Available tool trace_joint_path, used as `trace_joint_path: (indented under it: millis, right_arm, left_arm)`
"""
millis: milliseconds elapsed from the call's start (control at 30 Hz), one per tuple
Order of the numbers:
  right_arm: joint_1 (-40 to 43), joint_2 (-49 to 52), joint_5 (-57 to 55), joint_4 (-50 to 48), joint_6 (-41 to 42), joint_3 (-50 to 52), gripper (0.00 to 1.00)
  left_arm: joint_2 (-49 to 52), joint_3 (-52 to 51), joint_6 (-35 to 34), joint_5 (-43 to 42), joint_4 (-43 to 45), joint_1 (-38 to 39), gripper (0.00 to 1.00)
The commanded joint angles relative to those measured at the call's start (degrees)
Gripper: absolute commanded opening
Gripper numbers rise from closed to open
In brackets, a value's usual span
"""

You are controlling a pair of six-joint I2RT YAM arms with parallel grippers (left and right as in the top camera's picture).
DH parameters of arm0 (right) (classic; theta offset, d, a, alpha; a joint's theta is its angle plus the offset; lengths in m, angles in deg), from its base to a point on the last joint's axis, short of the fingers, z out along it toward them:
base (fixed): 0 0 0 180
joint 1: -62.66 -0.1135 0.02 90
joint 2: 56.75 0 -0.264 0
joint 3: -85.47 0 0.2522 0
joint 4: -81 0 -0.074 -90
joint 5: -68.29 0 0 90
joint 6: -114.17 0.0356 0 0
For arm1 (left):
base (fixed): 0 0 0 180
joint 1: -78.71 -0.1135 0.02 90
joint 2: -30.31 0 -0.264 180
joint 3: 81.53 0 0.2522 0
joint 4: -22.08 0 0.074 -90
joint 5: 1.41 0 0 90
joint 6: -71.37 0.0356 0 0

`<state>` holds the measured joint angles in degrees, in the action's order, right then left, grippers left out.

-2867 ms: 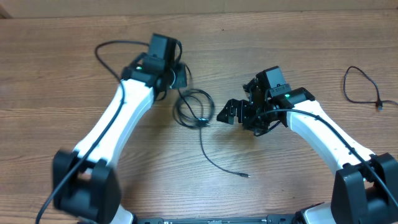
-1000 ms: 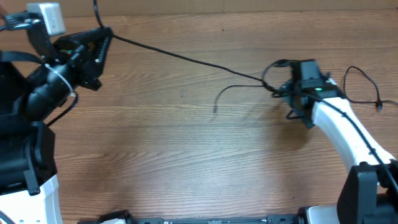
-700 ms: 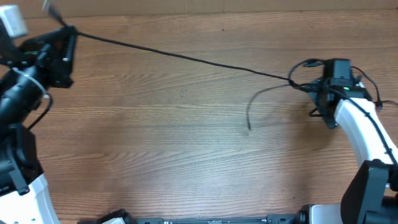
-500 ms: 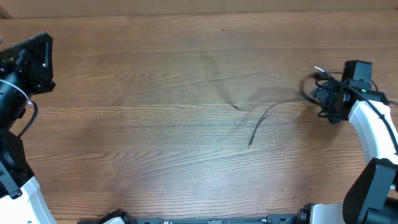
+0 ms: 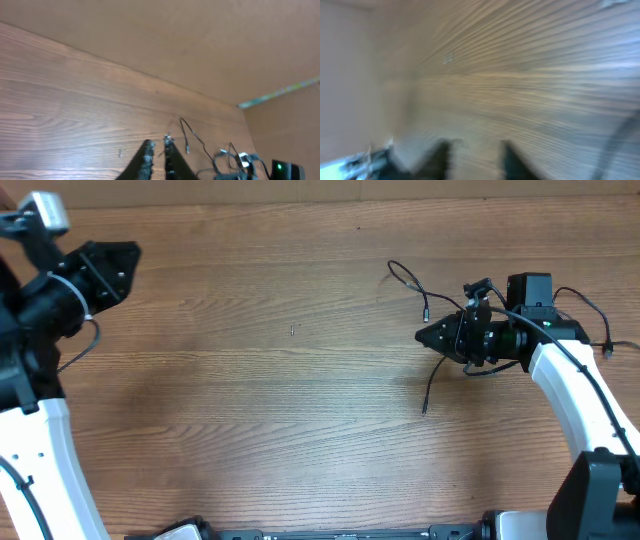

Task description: Untangle cables

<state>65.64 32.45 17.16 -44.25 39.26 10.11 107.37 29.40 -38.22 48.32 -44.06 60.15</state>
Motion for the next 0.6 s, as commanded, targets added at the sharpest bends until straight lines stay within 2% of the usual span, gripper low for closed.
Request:
trace_joint_path:
  millis: [0,100,233,567]
  right_arm:
    - [0.6,-0.6,-26.5,-1.0,9.2,-0.4,0.75]
    - [0.6,0.7,-38.2,-6.3,9.5,0.0,0.86]
    - [0.7,4.8,-41.9,-15.3,1.4,1.0,0.88]
    - [5.0,14.1,-44.4,-21.3,9.2,1.1,0.89]
  left_arm:
    - [1.2,1.2,-0.1,0.0,-0.1,3.5,0.18]
    - [2.4,1.2,0.2,0.4,-0.1,6.2,0.25]
    - [4.1,1.2,0.3,0.4,-0.1,8.9,0.28]
    - [5.8,1.2,0.3,0.4,-0.9,10.3,0.33]
